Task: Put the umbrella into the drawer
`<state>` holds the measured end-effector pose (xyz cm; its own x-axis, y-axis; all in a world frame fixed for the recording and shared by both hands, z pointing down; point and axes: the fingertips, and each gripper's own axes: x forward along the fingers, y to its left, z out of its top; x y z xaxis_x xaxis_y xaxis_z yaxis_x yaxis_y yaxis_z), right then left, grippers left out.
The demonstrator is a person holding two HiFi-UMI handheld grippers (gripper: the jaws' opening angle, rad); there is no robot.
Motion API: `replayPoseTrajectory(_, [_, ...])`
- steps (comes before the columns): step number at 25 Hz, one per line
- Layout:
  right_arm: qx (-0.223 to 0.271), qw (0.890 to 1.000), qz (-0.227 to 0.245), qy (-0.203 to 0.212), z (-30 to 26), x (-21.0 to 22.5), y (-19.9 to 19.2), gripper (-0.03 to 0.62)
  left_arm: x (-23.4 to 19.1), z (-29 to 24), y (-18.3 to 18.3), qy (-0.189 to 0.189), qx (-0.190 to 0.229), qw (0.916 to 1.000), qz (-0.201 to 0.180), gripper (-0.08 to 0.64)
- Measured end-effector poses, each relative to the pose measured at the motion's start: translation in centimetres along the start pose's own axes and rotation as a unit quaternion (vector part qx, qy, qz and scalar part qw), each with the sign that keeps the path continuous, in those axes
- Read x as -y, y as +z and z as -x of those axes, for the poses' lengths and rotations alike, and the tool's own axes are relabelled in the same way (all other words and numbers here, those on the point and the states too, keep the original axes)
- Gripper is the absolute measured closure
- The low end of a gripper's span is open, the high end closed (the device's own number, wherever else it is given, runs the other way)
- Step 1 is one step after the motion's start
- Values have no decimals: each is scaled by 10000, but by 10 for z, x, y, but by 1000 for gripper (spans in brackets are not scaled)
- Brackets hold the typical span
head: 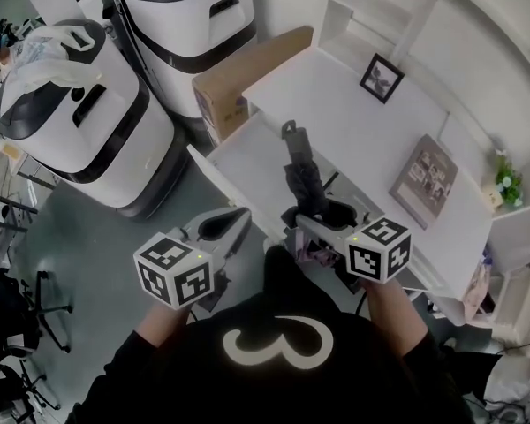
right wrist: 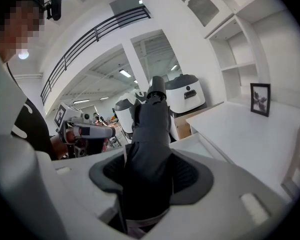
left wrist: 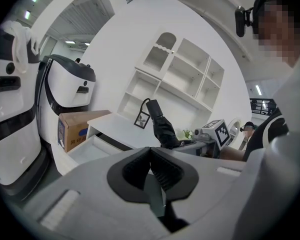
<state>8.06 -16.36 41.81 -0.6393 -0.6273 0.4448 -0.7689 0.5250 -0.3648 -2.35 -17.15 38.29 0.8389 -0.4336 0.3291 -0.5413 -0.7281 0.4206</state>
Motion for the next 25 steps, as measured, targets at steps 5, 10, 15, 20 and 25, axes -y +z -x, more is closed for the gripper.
replayPoseTrajectory(5, [-266,9996,-21,136,-35,22,9,367,-25,-7,10,176,12,9998,133,551])
replayPoseTrajectory(10, [-591,9978,-243,186,-73,52,13,367,-57,-20,21,377,5,9987,343,551])
replayPoseTrajectory(15, [-1007,9942,-310,197,-113,78,11,367,-85,-32,32,517,-15,9973,512,551])
replayPoseTrajectory(20, [-1385,9896,-341,163,-151,106,0,367,-117,-44,31,681,-92,9948,748,551])
replayPoseTrajectory(25, [-1878,9819,-230,61,-187,127,-27,367,-145,-50,27,777,-170,9921,970,551])
